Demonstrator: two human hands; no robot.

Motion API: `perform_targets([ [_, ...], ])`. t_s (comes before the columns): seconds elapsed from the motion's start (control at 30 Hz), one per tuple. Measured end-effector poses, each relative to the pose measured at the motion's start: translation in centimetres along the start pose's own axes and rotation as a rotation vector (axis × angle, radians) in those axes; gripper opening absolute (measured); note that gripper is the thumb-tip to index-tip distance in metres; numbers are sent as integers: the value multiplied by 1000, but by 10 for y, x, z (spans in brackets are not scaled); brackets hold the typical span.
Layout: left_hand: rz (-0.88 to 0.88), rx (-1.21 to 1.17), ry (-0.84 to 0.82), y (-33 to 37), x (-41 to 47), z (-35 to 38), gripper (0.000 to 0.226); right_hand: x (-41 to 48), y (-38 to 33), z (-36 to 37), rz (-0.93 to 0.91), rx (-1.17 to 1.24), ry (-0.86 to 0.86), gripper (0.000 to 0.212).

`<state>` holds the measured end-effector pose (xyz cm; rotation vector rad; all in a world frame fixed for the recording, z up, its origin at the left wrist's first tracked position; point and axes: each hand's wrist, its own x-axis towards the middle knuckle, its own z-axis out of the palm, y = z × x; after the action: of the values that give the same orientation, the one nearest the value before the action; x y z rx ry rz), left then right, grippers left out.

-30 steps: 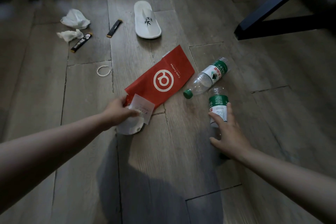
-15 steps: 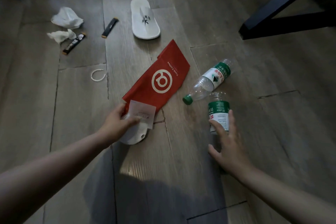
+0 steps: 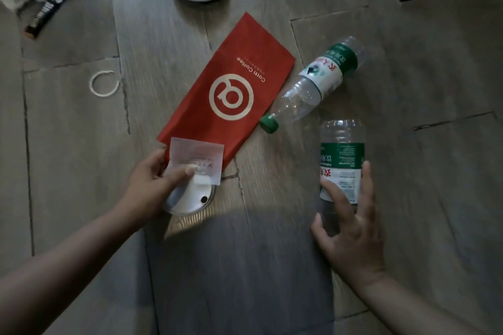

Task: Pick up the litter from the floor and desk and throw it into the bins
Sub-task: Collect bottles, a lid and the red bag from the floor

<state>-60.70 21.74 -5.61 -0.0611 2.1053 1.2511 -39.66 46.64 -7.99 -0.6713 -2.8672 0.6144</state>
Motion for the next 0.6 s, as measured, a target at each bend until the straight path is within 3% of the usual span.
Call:
perform_targets([
  [0.2,-108,-13,105,16,-12,9,32,9,-17,-21,21,-40,-188,70],
  [0.3,-134,-93,188,42,-45,12,31,17,-35,-53,139,-39,-250,69],
  [0.4,-113,-159,171,79,-96,5,36,15,-66,-111,262,24,-294,68],
  [0.6,-183,-202,198,189,-216,-36,44,-2,-146,-267,327,164,-346,68],
])
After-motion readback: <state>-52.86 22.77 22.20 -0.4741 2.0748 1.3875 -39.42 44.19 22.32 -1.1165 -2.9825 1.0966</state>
